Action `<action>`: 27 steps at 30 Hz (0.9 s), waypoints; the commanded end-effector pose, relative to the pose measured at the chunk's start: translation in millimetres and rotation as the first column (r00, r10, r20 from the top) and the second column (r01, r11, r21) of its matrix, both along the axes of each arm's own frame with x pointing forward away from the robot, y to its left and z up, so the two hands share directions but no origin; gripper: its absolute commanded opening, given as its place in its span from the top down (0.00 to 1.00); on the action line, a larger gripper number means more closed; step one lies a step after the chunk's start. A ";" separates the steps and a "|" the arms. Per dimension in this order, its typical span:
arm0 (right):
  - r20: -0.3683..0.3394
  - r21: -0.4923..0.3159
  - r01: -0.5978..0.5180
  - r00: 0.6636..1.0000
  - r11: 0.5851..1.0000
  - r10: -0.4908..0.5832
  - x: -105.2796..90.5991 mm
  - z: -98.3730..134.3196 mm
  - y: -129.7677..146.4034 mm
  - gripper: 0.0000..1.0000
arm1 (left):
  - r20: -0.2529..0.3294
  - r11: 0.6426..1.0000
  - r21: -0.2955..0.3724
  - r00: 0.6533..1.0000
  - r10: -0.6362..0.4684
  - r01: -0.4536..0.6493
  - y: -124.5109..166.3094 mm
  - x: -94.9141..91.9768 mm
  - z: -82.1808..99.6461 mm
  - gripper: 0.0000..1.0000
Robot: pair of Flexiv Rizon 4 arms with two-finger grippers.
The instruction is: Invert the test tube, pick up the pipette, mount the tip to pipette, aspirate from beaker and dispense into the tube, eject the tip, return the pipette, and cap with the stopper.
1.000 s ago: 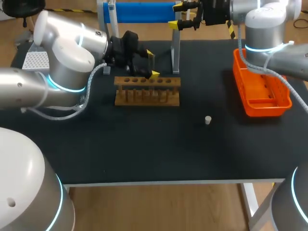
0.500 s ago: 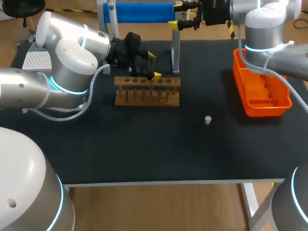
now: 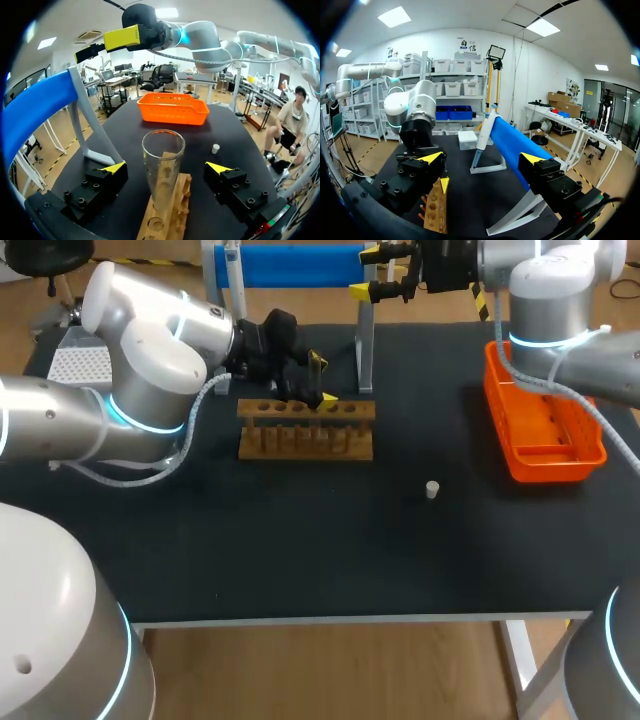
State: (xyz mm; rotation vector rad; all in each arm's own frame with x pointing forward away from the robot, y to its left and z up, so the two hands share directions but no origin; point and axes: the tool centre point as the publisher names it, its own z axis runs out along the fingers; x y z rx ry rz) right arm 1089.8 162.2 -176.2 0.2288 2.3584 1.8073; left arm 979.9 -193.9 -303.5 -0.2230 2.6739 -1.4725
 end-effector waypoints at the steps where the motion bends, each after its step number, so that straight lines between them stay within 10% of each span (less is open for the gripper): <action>1: -0.002 -0.003 -0.001 1.000 1.000 0.001 0.0 0.7 -0.4 0.00 | -0.008 1.000 0.004 1.000 -0.002 0.002 -0.5 2.9 -1.8 0.00; 27: 0.001 -0.015 0.012 1.000 1.000 -0.012 -4.8 0.3 -6.1 0.00 | -0.003 1.000 0.001 1.000 -0.005 0.005 -0.4 2.9 -2.0 0.00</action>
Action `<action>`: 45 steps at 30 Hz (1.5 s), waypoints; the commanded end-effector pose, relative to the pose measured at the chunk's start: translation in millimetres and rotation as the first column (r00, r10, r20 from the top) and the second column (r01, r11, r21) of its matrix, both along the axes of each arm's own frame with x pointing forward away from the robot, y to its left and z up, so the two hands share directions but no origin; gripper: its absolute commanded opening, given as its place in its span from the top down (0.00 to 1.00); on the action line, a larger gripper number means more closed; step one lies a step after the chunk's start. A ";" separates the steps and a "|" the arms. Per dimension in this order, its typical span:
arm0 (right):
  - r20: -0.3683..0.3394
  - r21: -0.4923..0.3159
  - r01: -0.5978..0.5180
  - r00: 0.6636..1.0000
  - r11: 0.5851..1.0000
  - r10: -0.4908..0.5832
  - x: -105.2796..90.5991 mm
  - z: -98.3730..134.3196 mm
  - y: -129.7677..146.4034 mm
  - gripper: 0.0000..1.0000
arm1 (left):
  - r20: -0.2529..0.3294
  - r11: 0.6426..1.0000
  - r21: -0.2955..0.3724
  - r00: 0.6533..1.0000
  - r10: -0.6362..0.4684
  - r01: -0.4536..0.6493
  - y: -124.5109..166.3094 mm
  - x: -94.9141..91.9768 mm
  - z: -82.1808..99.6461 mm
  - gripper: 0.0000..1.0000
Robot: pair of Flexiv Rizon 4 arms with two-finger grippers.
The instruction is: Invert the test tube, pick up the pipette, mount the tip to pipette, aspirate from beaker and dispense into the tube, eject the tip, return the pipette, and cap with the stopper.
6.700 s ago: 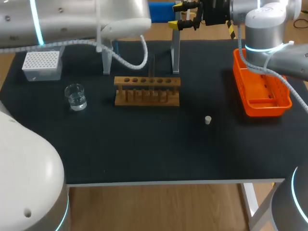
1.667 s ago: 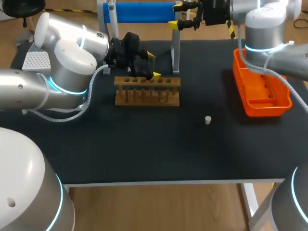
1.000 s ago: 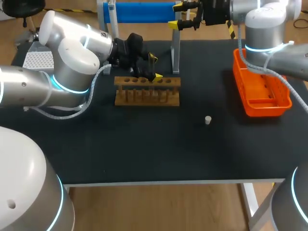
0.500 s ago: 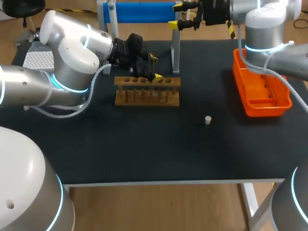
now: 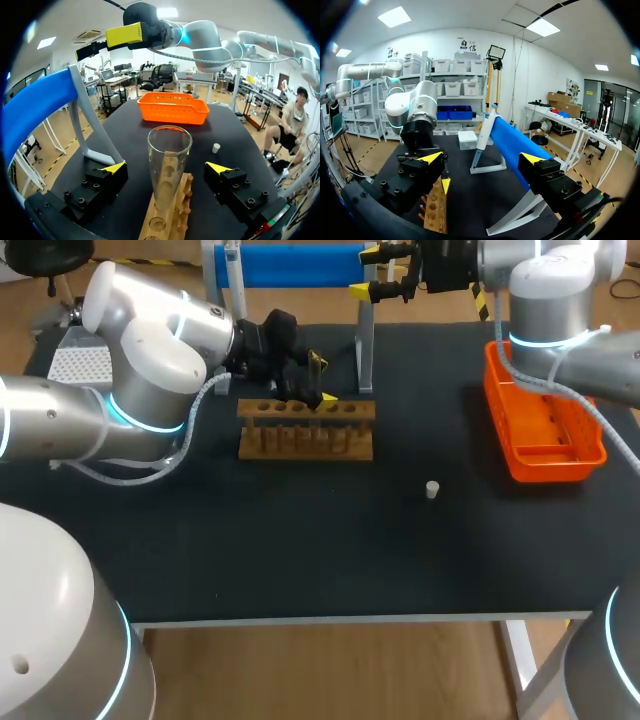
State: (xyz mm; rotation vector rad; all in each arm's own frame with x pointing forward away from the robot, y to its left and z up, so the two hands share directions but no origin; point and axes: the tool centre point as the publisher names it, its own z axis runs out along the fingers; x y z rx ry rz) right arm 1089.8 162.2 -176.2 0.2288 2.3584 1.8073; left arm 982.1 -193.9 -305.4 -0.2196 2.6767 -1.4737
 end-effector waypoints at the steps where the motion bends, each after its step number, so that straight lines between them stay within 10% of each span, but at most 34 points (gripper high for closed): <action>1: -0.005 -0.017 0.015 1.000 1.000 -0.015 -10.1 -0.8 -11.4 0.00 | -0.001 1.000 0.001 1.000 -0.001 0.001 -0.4 0.7 -0.1 0.00; 17: -0.003 -0.058 -0.004 1.000 0.998 0.004 -153.1 -16.4 -137.6 0.00 | -0.001 1.000 0.001 1.000 -0.001 0.001 -0.4 0.7 -0.1 0.00; 27: -0.046 -0.085 -0.031 0.999 0.996 0.027 -231.3 -59.8 -157.5 0.00 | -0.001 1.000 0.001 1.000 -0.001 0.001 -0.4 0.7 -0.1 0.00; 45: -0.045 -0.178 0.149 0.986 0.973 -0.159 -263.9 -153.5 -154.4 0.00 | -0.001 1.000 0.001 1.000 -0.001 0.001 -0.4 0.7 -0.1 0.00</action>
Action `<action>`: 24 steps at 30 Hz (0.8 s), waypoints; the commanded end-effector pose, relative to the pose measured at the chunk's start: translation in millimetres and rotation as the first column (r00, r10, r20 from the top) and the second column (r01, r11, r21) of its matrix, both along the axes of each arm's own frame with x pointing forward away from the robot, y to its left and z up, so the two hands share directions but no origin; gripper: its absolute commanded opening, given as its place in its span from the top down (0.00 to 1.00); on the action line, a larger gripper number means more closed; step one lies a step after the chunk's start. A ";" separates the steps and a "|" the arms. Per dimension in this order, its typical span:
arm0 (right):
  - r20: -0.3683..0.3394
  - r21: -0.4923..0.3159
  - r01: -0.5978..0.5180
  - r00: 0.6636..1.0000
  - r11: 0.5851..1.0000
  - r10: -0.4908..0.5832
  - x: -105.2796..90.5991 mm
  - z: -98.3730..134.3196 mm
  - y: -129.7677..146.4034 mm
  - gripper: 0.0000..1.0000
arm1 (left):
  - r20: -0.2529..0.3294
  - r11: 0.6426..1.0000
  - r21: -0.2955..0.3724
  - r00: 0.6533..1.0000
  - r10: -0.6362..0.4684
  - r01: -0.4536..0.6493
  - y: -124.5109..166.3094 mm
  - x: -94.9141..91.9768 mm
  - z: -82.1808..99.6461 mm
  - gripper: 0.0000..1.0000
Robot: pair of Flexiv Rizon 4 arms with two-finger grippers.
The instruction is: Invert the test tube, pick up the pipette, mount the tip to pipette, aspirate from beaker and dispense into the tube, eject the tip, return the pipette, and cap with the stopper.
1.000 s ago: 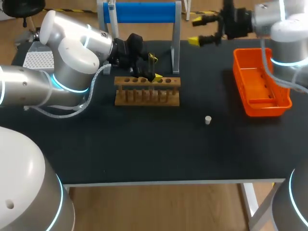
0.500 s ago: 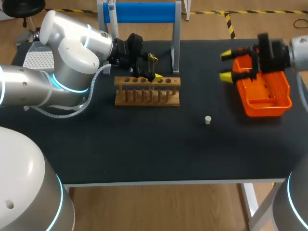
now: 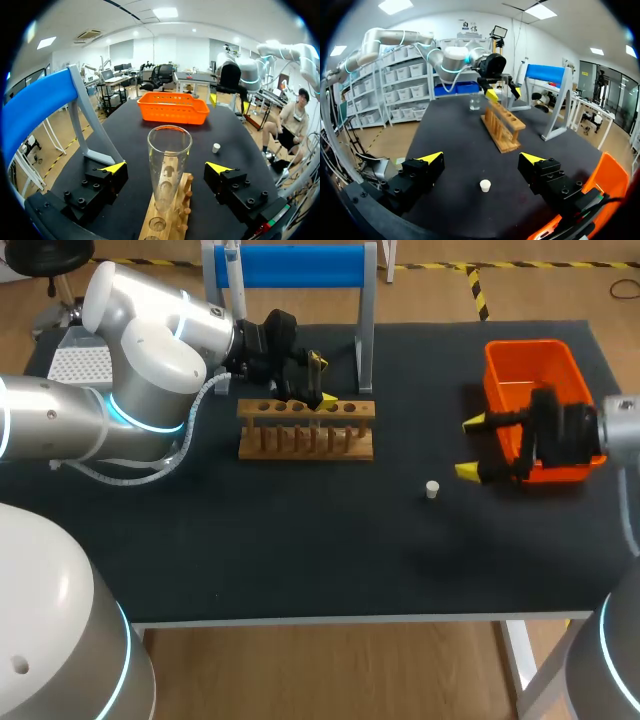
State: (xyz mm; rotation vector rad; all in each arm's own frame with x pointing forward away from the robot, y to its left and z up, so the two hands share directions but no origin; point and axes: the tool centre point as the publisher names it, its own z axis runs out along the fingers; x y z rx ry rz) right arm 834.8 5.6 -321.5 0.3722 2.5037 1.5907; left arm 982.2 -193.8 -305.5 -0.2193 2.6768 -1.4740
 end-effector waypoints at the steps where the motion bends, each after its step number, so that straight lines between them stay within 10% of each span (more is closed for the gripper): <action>1: 0.033 -0.020 0.091 0.995 0.996 -0.090 -8.8 -10.9 1.3 0.00 | -0.001 1.000 0.001 1.000 -0.001 0.001 -0.4 0.6 0.1 0.00; 24: -0.031 -0.144 0.211 0.976 0.967 -0.217 -12.3 -61.0 4.0 0.00 | -0.001 1.000 0.001 1.000 -0.001 0.001 -0.4 0.6 0.1 0.00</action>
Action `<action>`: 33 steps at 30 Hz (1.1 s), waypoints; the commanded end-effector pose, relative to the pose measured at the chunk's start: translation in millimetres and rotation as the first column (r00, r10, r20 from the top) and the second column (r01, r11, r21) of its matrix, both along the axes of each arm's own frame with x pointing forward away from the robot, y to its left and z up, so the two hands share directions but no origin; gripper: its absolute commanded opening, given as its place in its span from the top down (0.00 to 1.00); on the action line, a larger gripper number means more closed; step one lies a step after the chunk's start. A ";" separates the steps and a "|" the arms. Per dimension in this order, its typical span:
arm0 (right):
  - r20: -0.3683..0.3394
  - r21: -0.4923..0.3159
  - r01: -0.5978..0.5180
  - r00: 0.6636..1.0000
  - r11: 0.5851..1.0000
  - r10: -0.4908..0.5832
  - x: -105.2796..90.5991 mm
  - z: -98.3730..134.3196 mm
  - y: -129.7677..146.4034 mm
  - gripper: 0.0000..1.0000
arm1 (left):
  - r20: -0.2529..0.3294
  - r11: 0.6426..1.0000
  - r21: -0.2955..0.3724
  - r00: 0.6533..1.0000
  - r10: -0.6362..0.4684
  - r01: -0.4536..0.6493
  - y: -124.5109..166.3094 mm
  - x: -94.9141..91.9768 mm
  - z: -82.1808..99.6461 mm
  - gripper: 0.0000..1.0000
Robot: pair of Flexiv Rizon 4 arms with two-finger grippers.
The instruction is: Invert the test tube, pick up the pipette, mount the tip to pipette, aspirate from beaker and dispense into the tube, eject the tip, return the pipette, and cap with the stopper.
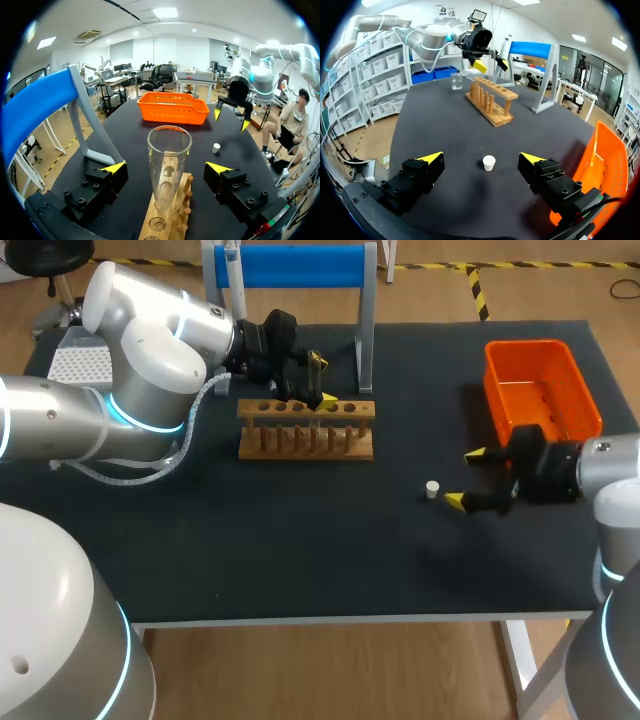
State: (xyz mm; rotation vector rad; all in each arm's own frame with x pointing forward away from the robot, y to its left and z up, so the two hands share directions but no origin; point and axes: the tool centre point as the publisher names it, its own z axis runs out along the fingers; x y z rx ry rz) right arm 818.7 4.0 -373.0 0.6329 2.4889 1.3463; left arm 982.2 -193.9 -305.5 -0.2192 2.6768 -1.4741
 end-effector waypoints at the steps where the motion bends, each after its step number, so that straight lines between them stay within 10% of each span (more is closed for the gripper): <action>1: -0.010 -0.009 0.010 1.000 1.000 -0.010 4.2 -11.5 5.7 0.00 | -0.001 1.000 0.002 1.000 -0.001 0.001 -0.4 0.6 0.1 0.00; 33: -0.072 -0.060 0.033 0.997 0.998 -0.038 18.5 -47.3 29.3 0.00 | -0.001 1.000 0.002 1.000 -0.001 0.001 -0.4 0.6 0.1 0.00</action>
